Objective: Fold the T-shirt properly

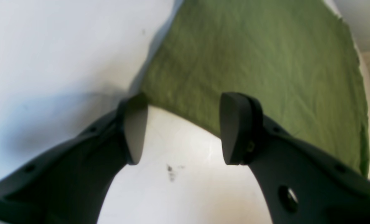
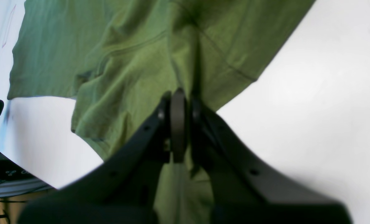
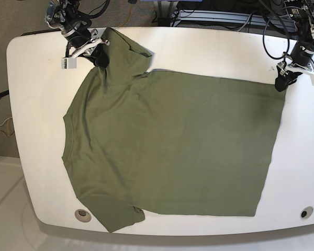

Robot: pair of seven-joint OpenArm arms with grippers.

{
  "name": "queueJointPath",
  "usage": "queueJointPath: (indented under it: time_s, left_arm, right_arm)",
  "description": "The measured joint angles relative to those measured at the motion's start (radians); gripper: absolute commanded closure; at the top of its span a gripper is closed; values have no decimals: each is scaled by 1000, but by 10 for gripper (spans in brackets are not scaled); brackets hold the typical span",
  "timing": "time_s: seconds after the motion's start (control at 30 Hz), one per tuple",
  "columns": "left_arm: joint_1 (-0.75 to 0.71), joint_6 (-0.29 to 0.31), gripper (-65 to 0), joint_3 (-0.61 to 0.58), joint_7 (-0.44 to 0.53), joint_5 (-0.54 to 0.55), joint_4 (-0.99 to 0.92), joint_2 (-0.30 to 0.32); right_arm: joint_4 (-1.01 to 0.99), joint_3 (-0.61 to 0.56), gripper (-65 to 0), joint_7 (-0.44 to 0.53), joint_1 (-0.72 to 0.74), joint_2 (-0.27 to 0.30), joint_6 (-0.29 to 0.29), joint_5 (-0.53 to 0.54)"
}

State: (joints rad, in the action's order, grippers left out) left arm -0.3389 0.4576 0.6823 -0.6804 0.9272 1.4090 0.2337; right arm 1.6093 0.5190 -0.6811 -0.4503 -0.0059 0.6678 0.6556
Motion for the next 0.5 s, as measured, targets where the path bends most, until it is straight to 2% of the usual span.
queueJointPath:
  time_s: [0.33, 0.5]
  left_arm:
    - [1, 0, -303, -45, 15, -51, -3, -14]
    - [-1, -2, -324, -54, 10, -39, -6, -13]
  right_arm:
    - [11, 0, 0, -1, 1, 0, 5, -17]
    - [14, 0, 0, 0, 1, 1, 4, -19]
